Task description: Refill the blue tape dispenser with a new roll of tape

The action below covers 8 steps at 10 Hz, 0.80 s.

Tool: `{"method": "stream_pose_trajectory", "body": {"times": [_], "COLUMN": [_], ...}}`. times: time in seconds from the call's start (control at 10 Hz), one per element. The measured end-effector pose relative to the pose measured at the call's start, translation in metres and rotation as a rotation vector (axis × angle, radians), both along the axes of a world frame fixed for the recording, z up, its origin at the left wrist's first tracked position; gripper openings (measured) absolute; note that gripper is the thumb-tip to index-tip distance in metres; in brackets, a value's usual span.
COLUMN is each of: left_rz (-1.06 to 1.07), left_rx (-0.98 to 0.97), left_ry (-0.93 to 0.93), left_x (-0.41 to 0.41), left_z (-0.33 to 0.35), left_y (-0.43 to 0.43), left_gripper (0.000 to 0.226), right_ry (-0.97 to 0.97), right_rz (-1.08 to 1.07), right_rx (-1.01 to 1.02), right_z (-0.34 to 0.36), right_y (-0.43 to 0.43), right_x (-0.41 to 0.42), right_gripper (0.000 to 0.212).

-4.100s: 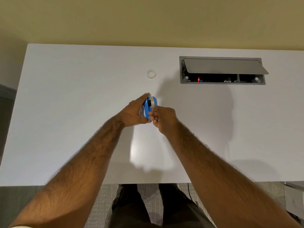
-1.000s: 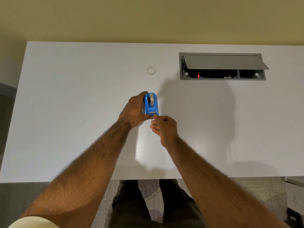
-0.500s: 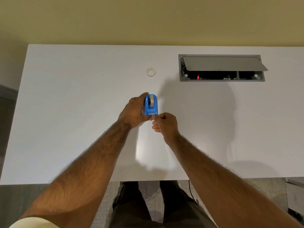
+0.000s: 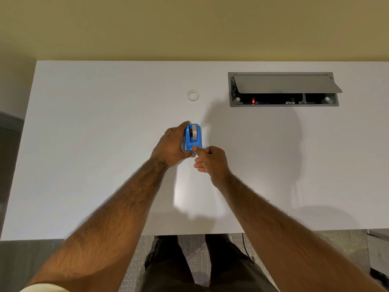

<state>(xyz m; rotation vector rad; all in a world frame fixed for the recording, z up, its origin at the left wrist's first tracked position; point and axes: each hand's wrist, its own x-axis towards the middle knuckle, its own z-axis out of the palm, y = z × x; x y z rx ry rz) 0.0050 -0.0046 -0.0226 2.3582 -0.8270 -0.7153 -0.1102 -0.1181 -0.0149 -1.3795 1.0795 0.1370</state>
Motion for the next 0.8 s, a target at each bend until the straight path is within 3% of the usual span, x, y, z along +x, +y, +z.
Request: {"method": "stream_pose_trajectory", "body": {"times": [0.3,0.5,0.7,0.8], "left_rz": [0.000,-0.039,-0.022,0.013], "left_rx": [0.014,0.055,0.180,0.166], "left_ry": [0.016,0.062,0.020,-0.090], "left_x": [0.001,0.003,0.013,0.020], "left_z": [0.000,0.005,0.022,0.034], "left_y": [-0.001,0.009,0.035,0.041], "left_gripper": [0.104,0.118,0.104,0.087], "right_ry": [-0.037,0.006,0.045,0.101], "right_rz": [0.122,0.219,0.185,0.257], "right_rx": [-0.147,-0.174,-0.254,-0.388], "right_z": [-0.005,0.002,0.014,0.028], "right_y": [-0.003,-0.011,-0.025,-0.033], "right_x": [-0.002,-0.004,-0.012,-0.007], "right_gripper": [0.032,0.036,0.044,0.046]}}
